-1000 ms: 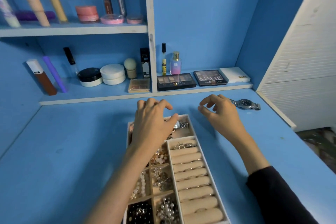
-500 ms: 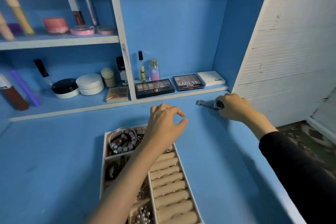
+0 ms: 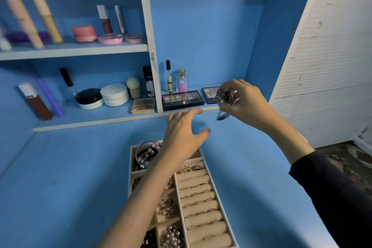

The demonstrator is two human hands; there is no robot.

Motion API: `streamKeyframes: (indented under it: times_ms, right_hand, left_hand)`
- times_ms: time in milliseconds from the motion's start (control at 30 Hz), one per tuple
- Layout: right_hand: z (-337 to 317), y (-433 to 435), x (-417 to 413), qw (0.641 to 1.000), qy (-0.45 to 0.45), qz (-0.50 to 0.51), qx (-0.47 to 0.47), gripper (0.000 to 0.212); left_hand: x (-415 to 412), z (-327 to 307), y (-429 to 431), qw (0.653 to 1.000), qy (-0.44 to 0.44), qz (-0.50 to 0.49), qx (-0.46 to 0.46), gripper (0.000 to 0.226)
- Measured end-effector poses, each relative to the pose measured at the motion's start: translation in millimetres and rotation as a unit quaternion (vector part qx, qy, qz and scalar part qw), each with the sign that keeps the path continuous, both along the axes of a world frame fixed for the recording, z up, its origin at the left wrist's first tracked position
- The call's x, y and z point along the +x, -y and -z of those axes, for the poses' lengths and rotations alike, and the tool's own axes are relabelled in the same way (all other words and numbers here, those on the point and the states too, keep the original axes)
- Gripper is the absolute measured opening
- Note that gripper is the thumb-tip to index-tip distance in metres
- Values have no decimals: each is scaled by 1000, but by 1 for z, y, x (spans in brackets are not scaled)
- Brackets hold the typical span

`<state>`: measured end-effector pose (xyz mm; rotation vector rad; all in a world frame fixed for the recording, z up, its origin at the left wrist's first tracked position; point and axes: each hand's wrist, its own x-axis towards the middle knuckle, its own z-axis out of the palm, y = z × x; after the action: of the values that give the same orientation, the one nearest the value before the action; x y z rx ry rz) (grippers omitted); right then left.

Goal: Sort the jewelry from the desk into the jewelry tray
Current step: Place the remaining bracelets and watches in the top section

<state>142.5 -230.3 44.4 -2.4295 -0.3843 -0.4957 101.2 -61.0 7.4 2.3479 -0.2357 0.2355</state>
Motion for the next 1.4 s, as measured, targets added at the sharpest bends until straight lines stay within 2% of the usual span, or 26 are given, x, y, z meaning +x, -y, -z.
streamKeyframes:
  times_ms: [100, 167, 233, 333, 400, 500, 567, 667, 767, 867, 900, 1033, 1167, 1233, 1400]
  right_hand:
    - [-20, -28, -16, 996, -36, -51, 57, 29]
    - [-26, -44, -24, 984, -94, -95, 122, 28]
    - [-27, -57, -29, 953, -149, -144, 221, 27]
    - [-18, -73, -29, 905, -197, -167, 338, 21]
    - [-6, -80, -29, 883, -221, -148, 386, 18]
    - [13, -86, -31, 845, -270, -131, 442, 17]
    - [24, -91, -33, 826, -287, -135, 466, 20]
    - [37, -95, -35, 827, -259, -172, 469, 23]
    - [42, -97, -36, 833, -255, -203, 447, 34]
    - [44, -100, -38, 808, -307, -222, 451, 18]
    - [44, -100, -38, 813, -309, -226, 440, 17]
    - [48, -104, -43, 902, -200, -165, 344, 31]
    - [50, -106, -44, 941, -106, -116, 300, 24]
    - [52, -104, -44, 965, -39, -94, 240, 21]
    - [53, -102, -44, 972, 85, -58, 210, 23]
  left_hand:
    - [-5, -3, -13, 996, 4, -2, -84, 69]
    - [-7, -4, -25, 989, 9, -12, -150, 69]
    - [-8, -3, -38, 976, 14, -30, -215, 51]
    - [-12, -2, -59, 947, 8, -44, -318, 9]
    - [-16, -3, -72, 908, -28, -50, -415, 7]
    - [-18, -5, -83, 820, -105, -27, -562, 10]
    - [-18, -7, -87, 768, -152, -1, -622, 11]
    - [-18, -8, -90, 705, -179, 25, -686, 16]
    - [-17, -8, -91, 694, -168, 14, -700, 13]
    - [-17, -9, -91, 709, -144, 9, -690, 13]
    - [-17, -10, -90, 712, -136, 5, -689, 12]
    - [-17, -10, -89, 702, -134, 3, -699, 20]
    - [-19, -11, -86, 655, -189, -10, -732, 31]
    - [-19, -9, -84, 651, -200, -31, -731, 28]
    - [-19, -6, -84, 654, -202, -19, -729, 17]
